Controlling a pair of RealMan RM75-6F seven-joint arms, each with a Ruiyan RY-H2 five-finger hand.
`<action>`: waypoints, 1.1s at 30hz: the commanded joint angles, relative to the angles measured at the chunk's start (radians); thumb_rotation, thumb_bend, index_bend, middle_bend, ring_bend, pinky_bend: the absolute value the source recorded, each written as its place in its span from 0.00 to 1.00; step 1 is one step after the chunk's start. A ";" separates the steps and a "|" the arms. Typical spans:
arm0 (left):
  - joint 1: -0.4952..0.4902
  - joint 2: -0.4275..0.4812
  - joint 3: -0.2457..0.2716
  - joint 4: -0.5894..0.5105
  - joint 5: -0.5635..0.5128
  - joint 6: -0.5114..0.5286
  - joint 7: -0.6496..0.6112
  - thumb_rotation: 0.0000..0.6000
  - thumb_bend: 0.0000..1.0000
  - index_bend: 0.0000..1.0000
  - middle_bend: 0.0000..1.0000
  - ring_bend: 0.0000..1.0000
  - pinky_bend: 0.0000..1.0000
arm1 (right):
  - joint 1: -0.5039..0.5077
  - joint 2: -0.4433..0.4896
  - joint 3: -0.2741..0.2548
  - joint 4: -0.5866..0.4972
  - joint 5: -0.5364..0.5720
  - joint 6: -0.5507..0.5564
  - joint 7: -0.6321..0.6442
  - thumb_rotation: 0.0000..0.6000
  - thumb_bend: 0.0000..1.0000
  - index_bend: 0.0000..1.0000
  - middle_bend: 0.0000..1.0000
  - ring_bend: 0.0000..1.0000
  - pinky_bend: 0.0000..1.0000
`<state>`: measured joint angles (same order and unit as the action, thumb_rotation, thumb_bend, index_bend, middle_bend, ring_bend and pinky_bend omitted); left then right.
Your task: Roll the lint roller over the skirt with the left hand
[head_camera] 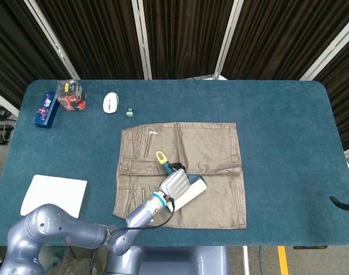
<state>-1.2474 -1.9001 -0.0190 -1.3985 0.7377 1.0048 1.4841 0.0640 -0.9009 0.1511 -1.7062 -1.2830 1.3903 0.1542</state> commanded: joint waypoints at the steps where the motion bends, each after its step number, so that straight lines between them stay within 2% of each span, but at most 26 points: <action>1: 0.007 0.015 0.006 0.005 -0.007 0.012 0.001 1.00 0.71 0.66 0.51 0.39 0.48 | 0.000 0.001 0.001 -0.001 0.001 0.000 0.000 1.00 0.00 0.00 0.00 0.00 0.00; 9: 0.046 0.096 0.034 0.028 -0.043 0.040 -0.011 1.00 0.68 0.66 0.51 0.39 0.48 | 0.002 -0.001 0.000 -0.005 0.001 -0.001 -0.010 1.00 0.00 0.00 0.00 0.00 0.00; 18: 0.097 0.212 0.100 0.067 -0.098 0.020 -0.017 1.00 0.65 0.66 0.51 0.39 0.48 | 0.009 -0.011 -0.002 -0.010 -0.003 -0.002 -0.044 1.00 0.00 0.00 0.00 0.00 0.00; 23: 0.155 0.267 0.125 0.107 -0.098 0.004 -0.103 1.00 0.65 0.66 0.51 0.39 0.48 | 0.015 -0.018 -0.005 -0.013 -0.002 -0.009 -0.066 1.00 0.00 0.00 0.00 0.00 0.00; 33: 0.242 0.287 0.104 0.198 -0.070 -0.045 -0.305 1.00 0.65 0.66 0.51 0.39 0.48 | 0.018 -0.024 -0.007 -0.021 0.000 -0.012 -0.086 1.00 0.00 0.00 0.00 0.00 0.00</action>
<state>-1.0288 -1.6197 0.0942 -1.2235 0.6569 0.9746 1.2231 0.0824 -0.9245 0.1443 -1.7276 -1.2833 1.3784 0.0684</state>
